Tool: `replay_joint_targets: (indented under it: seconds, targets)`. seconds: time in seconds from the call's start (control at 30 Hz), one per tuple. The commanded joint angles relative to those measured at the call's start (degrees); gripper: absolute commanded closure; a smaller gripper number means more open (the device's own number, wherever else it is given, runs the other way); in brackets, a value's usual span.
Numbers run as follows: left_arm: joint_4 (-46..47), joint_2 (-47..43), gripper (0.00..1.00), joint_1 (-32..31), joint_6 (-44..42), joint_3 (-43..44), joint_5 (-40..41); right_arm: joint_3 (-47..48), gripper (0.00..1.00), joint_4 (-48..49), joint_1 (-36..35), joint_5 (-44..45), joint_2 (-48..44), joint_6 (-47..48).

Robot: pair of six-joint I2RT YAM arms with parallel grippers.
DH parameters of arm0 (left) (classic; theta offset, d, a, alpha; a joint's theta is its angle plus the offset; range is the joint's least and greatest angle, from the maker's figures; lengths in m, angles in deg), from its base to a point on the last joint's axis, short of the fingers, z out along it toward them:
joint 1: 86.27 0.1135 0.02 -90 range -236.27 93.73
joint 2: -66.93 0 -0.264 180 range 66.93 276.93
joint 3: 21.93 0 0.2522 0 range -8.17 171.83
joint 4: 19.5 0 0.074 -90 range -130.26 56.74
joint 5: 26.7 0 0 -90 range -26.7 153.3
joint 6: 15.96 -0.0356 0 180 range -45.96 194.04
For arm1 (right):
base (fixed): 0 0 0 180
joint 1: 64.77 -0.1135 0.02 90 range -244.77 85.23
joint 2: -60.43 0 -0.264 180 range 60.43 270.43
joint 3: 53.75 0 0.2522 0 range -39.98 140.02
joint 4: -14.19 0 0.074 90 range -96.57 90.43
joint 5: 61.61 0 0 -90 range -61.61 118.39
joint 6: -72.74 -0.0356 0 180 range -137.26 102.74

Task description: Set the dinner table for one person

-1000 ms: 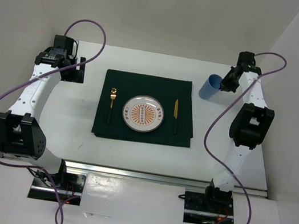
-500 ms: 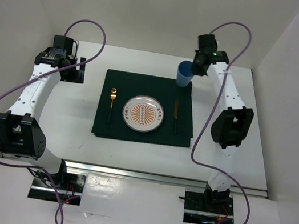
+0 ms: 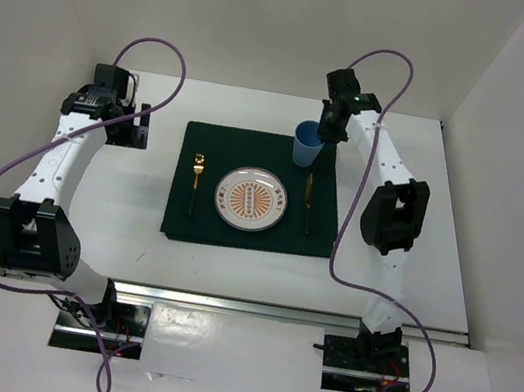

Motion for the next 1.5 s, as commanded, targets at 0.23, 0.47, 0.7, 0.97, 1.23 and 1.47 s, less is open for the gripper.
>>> replay_joint_targets:
  seconds: [0.23,0.47,0.7,0.97,1.23,1.47]
  targets:
    - [0.71,-2.15,0.04,0.34,-0.42,-0.31,-0.71,1.6,0.65,0.98,0.46,-2.59,3.54,-0.53]
    - [0.71,-2.15,0.04,0.34,-0.42,-0.31,-2.38,2.12,0.23,3.09,0.46,-4.34,3.54,-0.53]
    - [0.71,-2.67,0.04,0.34,-0.95,-0.83,-0.46,5.99,0.19,3.09,1.08,-5.24,1.09,0.09]
    - [0.19,-2.68,0.04,0.34,-0.95,0.3,-0.45,3.39,0.0,-0.25,2.22,-0.92,-12.59,0.01]
    - [0.19,-6.01,0.04,0.34,-0.95,-3.2,-1.76,-25.35,0.0,1.16,5.65,-8.21,-40.55,0.0]
    - [0.8,-12.87,0.04,0.34,-2.7,-7.42,-0.99,-48.31,0.0,-0.15,6.18,-12.78,-61.83,-6.76]
